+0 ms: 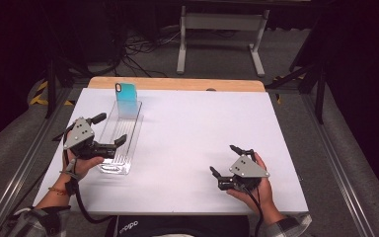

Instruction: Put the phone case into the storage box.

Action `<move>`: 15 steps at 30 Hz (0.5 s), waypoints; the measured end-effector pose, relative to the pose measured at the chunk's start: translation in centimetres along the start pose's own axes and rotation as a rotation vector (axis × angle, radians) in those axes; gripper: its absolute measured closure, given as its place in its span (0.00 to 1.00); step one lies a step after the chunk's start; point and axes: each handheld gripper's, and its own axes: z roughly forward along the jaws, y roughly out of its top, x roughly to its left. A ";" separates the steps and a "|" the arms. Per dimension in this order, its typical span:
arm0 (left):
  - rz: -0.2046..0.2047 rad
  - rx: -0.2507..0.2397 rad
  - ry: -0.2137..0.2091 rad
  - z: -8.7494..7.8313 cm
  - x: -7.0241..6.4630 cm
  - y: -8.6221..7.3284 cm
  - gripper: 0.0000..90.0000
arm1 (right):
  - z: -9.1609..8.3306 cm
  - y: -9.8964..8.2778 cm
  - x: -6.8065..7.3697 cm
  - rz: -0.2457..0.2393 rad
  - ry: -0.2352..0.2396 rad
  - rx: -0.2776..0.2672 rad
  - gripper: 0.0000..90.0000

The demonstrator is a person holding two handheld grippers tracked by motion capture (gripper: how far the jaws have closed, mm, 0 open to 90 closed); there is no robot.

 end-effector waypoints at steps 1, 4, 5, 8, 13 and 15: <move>-0.003 -0.006 -0.004 0.0 -0.1 0.0 0.04 | -0.1 0.0 0.0 0.001 0.000 -0.002 0.12; 0.010 -0.004 -0.009 0.0 -0.4 0.1 0.04 | -0.2 0.0 0.0 0.002 -0.001 -0.005 0.12; 0.015 -0.001 -0.010 0.0 -0.4 0.1 0.04 | -0.3 0.0 -0.1 0.003 -0.002 -0.009 0.12; 0.020 0.000 -0.011 0.0 -0.7 0.2 0.03 | -0.3 0.0 -0.1 0.010 -0.002 -0.014 0.12; 0.026 -0.001 -0.006 -0.1 -1.1 0.2 0.03 | -0.4 0.0 -0.1 0.006 0.000 -0.016 0.12; 0.037 0.001 -0.002 -0.2 -1.3 0.3 0.03 | -0.4 0.0 0.0 0.004 0.001 -0.017 0.11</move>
